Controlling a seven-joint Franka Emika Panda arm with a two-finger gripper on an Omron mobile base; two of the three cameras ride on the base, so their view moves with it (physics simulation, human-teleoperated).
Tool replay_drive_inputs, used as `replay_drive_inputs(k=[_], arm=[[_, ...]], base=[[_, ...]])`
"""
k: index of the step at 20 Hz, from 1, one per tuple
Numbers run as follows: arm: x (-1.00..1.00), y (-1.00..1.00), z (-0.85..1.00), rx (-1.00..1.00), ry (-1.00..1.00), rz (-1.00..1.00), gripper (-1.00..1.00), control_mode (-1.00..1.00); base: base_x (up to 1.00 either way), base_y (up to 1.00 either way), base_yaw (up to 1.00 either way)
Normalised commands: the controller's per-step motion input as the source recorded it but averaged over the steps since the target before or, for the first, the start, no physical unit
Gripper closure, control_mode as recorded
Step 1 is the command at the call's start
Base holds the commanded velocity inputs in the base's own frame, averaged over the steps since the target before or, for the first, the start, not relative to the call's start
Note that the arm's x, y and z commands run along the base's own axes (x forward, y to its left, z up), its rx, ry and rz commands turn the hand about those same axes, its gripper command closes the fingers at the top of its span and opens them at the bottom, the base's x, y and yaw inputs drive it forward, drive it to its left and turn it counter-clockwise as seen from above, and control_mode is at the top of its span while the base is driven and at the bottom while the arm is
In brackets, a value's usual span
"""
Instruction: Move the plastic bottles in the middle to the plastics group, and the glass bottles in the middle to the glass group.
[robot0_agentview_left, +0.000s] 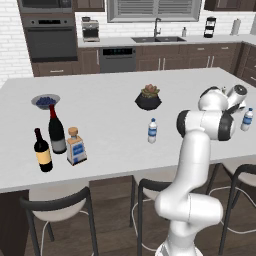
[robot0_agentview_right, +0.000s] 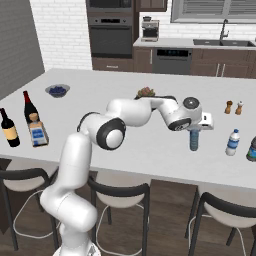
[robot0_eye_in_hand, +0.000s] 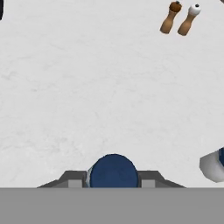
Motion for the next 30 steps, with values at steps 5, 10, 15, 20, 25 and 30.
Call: replay_drive_inputs(k=[5, 10, 15, 20, 25, 30], arm=[[0.26, -0.33, 0.00, -0.03, 0.00, 0.00, 1.00, -1.00], [0.07, -0.35, 0.00, 0.01, 0.00, 0.00, 1.00, -1.00], [-0.02, -0.19, 0.00, 0.02, 0.00, 0.00, 1.00, -1.00], [-0.06, -0.20, 0.00, 0.00, -0.04, -0.01, 1.00, -1.00], [-0.15, -0.12, 0.00, 0.00, -0.04, -0.02, 1.00, -1.00], [-0.20, -0.21, 0.00, 0.04, 0.00, -0.06, 1.00, -1.00]], base=[[0.00, 0.00, 0.00], [0.00, 0.00, 0.00], [0.00, 0.00, 0.00], [0.00, 0.00, 0.00], [0.00, 0.00, 0.00], [0.00, 0.00, 0.00]])
